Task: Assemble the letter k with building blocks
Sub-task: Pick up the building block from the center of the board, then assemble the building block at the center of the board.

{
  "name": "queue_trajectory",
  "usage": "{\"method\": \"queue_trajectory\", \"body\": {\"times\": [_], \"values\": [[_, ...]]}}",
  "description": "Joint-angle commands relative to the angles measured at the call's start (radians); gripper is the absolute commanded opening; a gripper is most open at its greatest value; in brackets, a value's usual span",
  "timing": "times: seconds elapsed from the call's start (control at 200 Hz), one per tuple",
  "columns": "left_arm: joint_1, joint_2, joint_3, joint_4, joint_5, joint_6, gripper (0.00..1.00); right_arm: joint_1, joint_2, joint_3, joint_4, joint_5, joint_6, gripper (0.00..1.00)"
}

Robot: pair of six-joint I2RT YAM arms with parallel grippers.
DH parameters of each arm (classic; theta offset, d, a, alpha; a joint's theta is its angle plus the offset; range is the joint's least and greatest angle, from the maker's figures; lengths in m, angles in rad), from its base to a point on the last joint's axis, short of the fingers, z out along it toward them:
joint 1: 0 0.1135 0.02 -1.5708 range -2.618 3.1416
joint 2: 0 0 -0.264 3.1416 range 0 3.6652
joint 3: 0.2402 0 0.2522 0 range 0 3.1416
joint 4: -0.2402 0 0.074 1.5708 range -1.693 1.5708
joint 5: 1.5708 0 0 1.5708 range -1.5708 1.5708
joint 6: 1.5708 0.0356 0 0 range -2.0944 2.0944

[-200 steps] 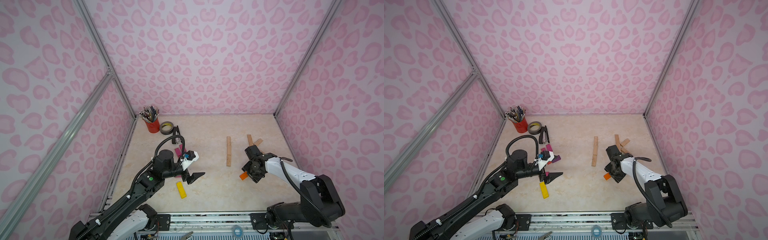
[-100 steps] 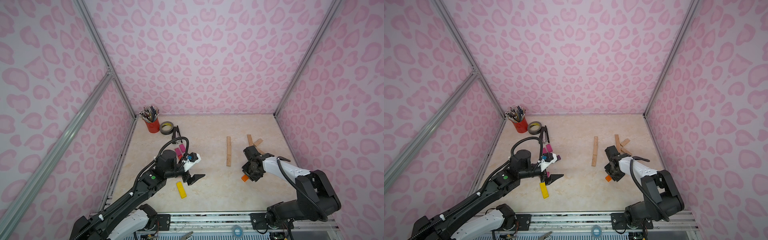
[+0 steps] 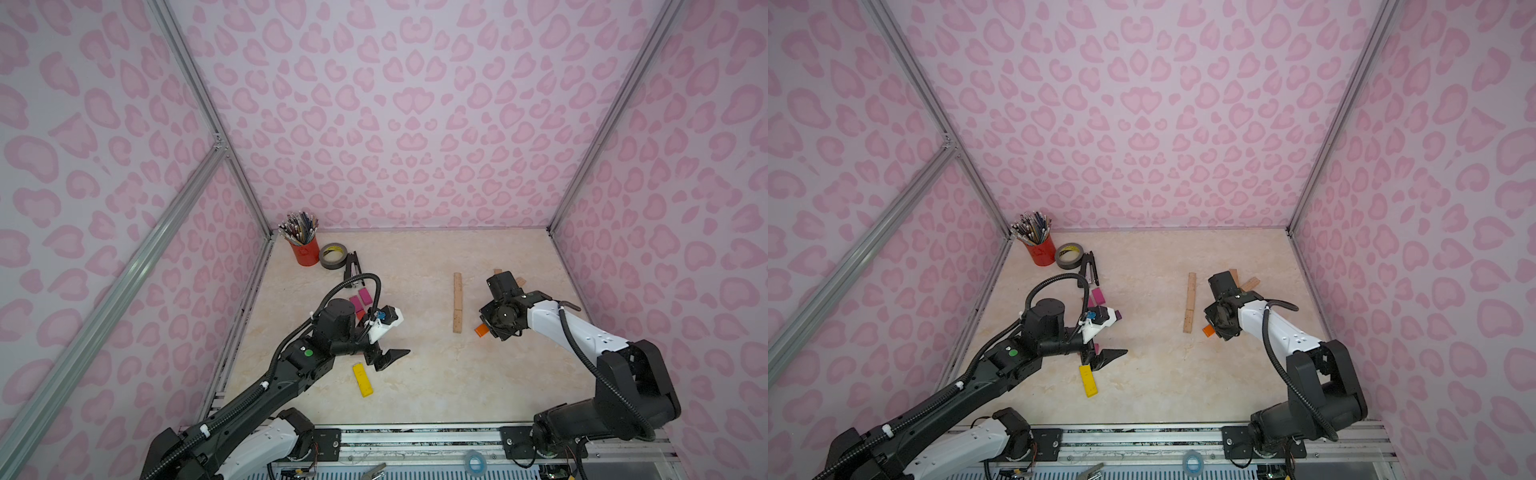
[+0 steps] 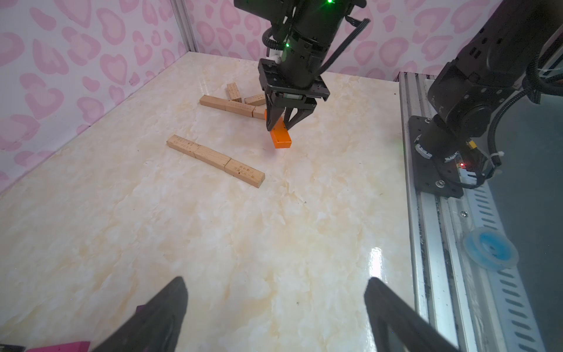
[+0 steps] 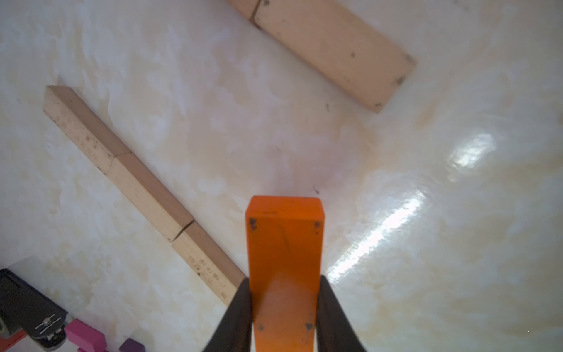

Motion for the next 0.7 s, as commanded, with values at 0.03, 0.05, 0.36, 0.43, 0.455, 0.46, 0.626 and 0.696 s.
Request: {"method": "queue_trajectory", "body": {"times": [0.03, 0.05, 0.36, 0.43, 0.455, 0.46, 0.626, 0.696], "values": [[0.002, -0.009, 0.004, 0.009, 0.003, 0.024, 0.93, -0.018, 0.082, 0.070, 0.037, -0.002, 0.005, 0.31], [0.002, -0.009, 0.005, 0.011, 0.003, 0.024, 0.93, -0.022, 0.096, 0.083, 0.041, -0.004, 0.004, 0.31], [0.003, -0.007, 0.000, 0.014, 0.008, 0.024, 0.93, -0.075, 0.272, 0.248, 0.046, -0.024, -0.014, 0.31], [0.003, -0.007, -0.001, 0.013, 0.002, 0.025, 0.93, -0.084, 0.305, 0.275, 0.046, -0.036, -0.020, 0.31], [0.002, -0.006, -0.001, 0.013, 0.000, 0.025, 0.93, -0.087, 0.316, 0.287, 0.046, -0.041, -0.023, 0.31], [0.002, -0.005, -0.001, 0.012, 0.000, 0.025, 0.93, -0.087, 0.317, 0.289, 0.046, -0.042, -0.023, 0.31], [0.002, -0.002, -0.001, 0.007, -0.009, 0.027, 0.93, -0.096, 0.380, 0.340, 0.046, -0.056, -0.030, 0.31], [0.003, -0.001, 0.000, 0.005, -0.012, 0.027, 0.93, -0.099, 0.405, 0.354, 0.046, -0.059, -0.031, 0.31]]}}
